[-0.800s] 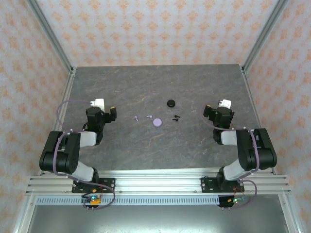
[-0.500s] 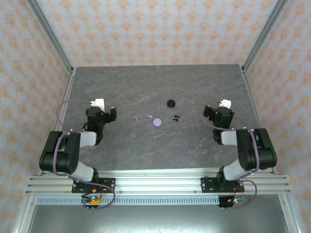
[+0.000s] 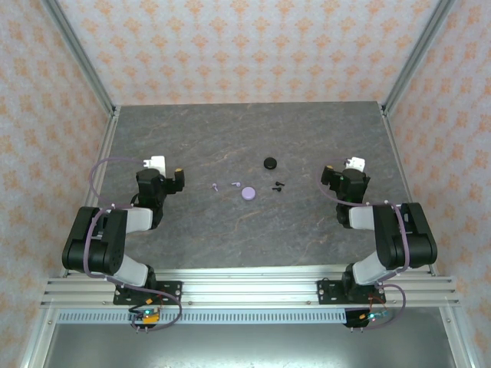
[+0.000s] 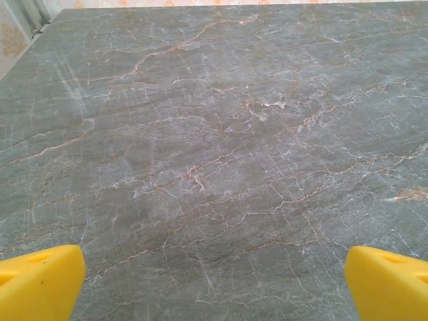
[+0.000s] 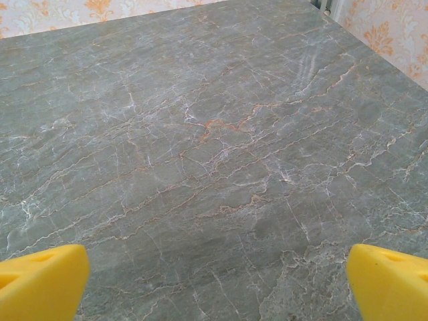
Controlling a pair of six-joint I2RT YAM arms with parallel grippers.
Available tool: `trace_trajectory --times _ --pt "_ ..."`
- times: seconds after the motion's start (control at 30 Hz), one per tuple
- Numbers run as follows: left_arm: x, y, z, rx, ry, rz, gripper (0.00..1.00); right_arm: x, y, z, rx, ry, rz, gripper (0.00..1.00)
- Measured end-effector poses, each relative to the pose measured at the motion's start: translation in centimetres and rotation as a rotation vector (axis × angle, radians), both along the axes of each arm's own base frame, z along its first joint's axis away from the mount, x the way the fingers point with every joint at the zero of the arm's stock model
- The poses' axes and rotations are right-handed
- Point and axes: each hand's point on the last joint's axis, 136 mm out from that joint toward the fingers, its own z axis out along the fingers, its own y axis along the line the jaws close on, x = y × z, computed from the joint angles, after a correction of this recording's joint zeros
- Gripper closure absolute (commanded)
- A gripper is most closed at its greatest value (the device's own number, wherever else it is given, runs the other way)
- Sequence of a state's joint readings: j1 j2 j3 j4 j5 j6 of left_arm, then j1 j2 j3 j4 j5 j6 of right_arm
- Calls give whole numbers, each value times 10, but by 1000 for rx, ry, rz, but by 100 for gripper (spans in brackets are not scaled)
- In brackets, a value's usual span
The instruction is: Insert the wireless bluetooth earbuds into the charging case
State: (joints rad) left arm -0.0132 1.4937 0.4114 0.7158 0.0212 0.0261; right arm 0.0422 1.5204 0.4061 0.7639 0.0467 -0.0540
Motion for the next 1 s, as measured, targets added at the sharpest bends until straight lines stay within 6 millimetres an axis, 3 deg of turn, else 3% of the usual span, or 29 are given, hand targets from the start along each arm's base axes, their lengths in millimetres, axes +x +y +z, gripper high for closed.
trace_trajectory --times 0.27,0.4,0.53,0.63,0.73,0.8,1.0 --pt "1 9 10 2 4 56 0 1 -6 3 -3 49 -38 1" --pt "-4 15 35 -5 -20 102 0 18 -10 38 33 63 -90 1" --pt "-3 18 77 -70 -55 147 0 35 -1 70 126 82 -83 1" --pt "0 13 104 -145 -55 152 0 45 18 78 213 136 -14 1" --pt "0 -3 116 -226 -11 108 0 56 49 69 278 237 90 0" --pt "-3 -21 116 -272 37 54 0 63 75 57 315 314 169 3" --pt "-12 -86 104 -388 205 -134 0 63 140 12 421 535 351 25"
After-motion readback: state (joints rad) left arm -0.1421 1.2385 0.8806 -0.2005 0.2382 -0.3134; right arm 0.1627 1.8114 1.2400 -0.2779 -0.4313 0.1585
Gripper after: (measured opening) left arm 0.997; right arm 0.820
